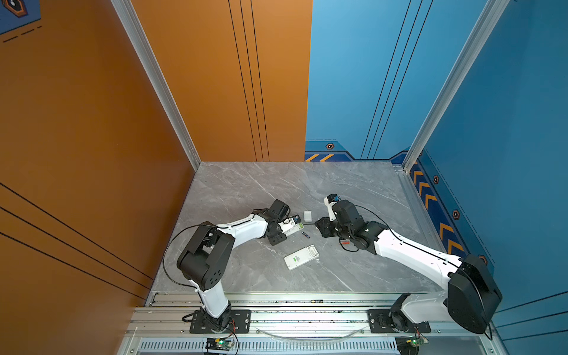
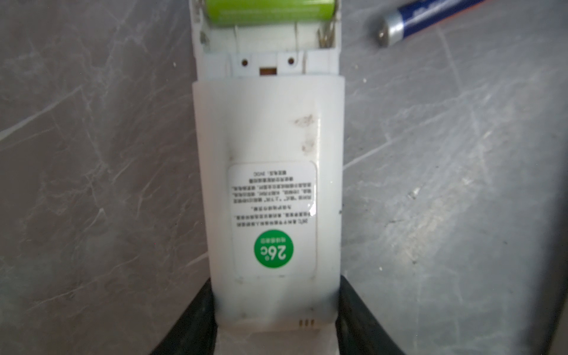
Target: Unload the batteries from the remote control
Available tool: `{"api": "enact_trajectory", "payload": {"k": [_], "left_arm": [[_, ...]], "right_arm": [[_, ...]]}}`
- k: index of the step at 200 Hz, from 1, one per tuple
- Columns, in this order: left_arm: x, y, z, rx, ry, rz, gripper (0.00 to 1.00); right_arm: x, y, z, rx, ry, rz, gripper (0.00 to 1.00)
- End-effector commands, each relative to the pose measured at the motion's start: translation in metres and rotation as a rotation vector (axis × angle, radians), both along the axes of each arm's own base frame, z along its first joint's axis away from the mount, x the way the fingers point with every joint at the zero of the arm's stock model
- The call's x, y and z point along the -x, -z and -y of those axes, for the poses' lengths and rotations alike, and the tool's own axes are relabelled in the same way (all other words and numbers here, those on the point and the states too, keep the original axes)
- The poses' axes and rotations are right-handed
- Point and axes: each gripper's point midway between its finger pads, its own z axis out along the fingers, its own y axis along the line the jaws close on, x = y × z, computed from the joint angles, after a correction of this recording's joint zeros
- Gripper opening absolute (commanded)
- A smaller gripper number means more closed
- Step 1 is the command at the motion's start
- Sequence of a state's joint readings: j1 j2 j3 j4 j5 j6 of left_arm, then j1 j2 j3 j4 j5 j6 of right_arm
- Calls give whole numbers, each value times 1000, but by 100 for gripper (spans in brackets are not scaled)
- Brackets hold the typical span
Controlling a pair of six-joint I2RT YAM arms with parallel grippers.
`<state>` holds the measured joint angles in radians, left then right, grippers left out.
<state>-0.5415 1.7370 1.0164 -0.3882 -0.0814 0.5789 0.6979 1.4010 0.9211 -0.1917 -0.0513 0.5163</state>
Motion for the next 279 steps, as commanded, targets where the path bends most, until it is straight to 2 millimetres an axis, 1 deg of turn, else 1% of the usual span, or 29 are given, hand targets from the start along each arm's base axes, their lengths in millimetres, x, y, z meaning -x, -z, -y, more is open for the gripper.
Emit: {"api": "enact_trajectory", "payload": {"k": [1,47,59,90,123,155,216,231,263,265,267,279], "left_arm": [[24,17,-16,-64,10,-99,0],[23,17,-14,-60,16,-98,0],[24,17,-13,-57,19,-98,0],[24,17,-13,-55,22,-99,0],[23,16,-12,-54,29,-96,0],[23,15,-11,-52,30,-93,0],[25,15,-11,-53,34,-97,0],[25,15,-11,-54,33,-96,0],[26,17,-11,-56,34,-102,0],[26,17,-11,-56,33,-101,0],[26,17,-11,-55,32,-100,0],[26,17,-11,-55,31,-101,0]], "right_arm": [[0,1,-9,40,-37,3,0],[-6,8,-15,49,-48,-11,0],[-7,7,-17,44,-50,-7,0],[-10,6,-15,44,-39,-1,0],[-10,10,-13,56,-40,-7,0],[-13,5,-14,42,-38,8,0],[-12,2,-18,19,-42,11,0],[-12,-5,-21,-7,-51,21,0],[-12,-6,-20,-8,-47,22,0],[-18,-7,-13,-10,-25,23,0],[-19,-6,-11,-10,-20,20,0],[-19,-5,-10,-10,-15,21,0]]}}
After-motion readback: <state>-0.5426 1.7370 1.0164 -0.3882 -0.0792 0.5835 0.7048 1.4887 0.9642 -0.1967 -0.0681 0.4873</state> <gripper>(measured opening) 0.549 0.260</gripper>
